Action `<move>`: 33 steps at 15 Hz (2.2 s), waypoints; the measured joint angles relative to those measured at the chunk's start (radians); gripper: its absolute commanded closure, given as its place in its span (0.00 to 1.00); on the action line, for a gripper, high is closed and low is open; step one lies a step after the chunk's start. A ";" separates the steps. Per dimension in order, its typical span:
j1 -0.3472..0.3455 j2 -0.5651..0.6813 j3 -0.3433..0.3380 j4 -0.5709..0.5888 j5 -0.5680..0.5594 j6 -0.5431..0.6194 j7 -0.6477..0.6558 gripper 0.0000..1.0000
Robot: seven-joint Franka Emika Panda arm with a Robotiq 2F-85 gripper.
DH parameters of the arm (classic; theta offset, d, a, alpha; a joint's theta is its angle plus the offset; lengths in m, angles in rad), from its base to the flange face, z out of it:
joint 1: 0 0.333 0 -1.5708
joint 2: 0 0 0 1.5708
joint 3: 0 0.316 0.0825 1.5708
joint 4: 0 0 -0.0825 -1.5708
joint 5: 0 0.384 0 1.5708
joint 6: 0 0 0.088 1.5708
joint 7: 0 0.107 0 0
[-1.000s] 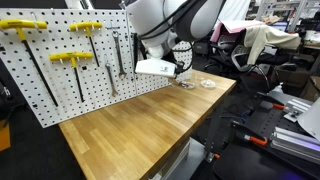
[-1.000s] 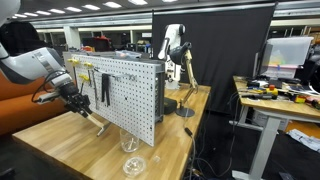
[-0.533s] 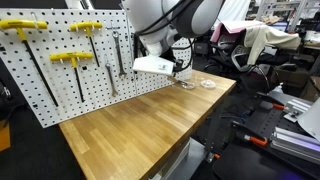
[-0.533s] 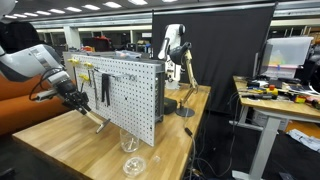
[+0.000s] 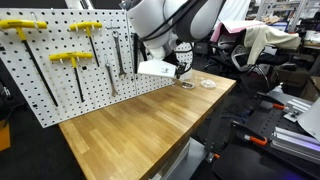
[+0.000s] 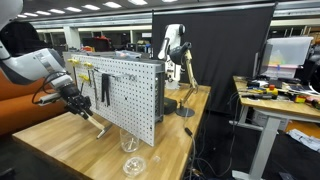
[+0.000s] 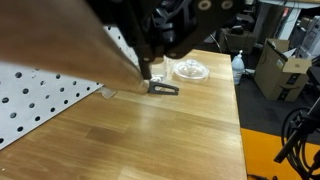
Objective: Hang the hammer on the wall
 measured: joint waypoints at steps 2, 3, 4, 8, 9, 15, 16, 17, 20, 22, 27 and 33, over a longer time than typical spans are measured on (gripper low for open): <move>-0.001 0.000 0.004 0.001 0.009 0.000 0.000 0.70; -0.001 0.000 0.005 0.001 0.011 0.000 0.000 0.70; -0.001 0.000 0.005 0.002 0.011 0.000 0.000 0.70; -0.003 0.000 0.006 0.002 0.011 0.000 0.000 0.92; -0.003 0.000 0.007 0.002 -0.001 0.000 0.000 0.92; 0.042 -0.067 0.072 -0.005 -0.240 -0.147 0.031 0.92; 0.056 -0.088 0.100 -0.015 -0.264 -0.190 0.032 0.92; 0.071 -0.107 0.129 -0.026 -0.284 -0.234 0.035 0.92; 0.099 -0.132 0.197 -0.050 -0.306 -0.356 0.046 0.92; 0.101 -0.135 0.222 -0.059 -0.304 -0.416 0.051 0.70; 0.096 -0.129 0.229 -0.060 -0.303 -0.412 0.052 0.70; 0.096 -0.125 0.235 -0.059 -0.328 -0.418 0.060 0.92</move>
